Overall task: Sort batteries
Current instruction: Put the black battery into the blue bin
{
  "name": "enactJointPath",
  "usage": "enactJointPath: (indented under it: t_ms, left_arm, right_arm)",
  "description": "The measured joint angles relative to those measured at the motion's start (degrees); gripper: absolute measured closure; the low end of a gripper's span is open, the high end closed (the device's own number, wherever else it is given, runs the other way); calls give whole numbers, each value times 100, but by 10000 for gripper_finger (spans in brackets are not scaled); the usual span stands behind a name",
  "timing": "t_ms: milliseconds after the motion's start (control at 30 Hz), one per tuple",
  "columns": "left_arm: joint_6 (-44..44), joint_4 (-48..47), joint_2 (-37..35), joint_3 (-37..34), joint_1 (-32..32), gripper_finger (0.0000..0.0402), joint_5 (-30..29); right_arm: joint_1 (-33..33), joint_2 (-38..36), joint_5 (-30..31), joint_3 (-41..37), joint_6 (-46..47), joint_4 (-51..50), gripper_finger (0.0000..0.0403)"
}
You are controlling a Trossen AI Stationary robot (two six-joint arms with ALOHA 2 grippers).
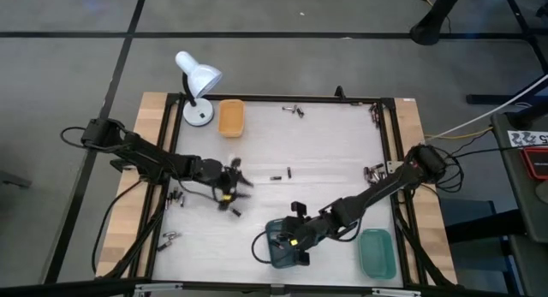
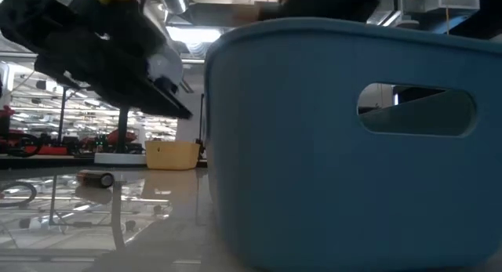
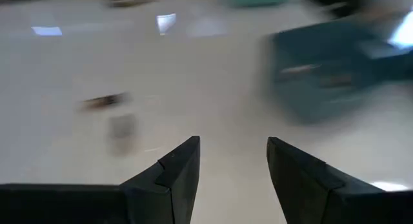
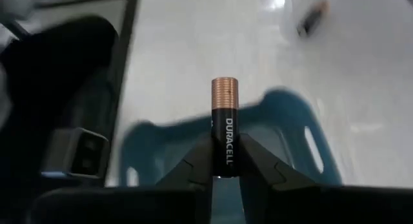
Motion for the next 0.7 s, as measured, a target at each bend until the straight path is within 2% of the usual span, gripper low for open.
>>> enactJointPath:
  t_ms: [67, 133, 200, 400, 567, 700]
  left_arm:
    - [-290, -114, -136, 3, -211, 233, 436]
    - [-468, -365, -178, 4, -549, 233, 465]
    - [-546, -681, -210, 2, -972, 233, 251]
    - [-692, -1275, -215, 55, -1965, 233, -963]
    - [-1057, -1776, -202, 59, -2272, 233, -1094]
    - [-1410, -2367, -200, 59, -2482, 233, -1098]
  right_arm:
    - [0, 125, -8, 0, 50, -19, 360]
    - [0, 201, -88, 0, 47, -24, 355]
    - [0, 216, -100, -2, 48, -41, 341]
    - [2, 214, 153, -2, 1, -166, 278]
    - [-42, 214, 142, -2, 6, -565, 234]
    - [-50, 214, 164, 95, 33, -592, 218]
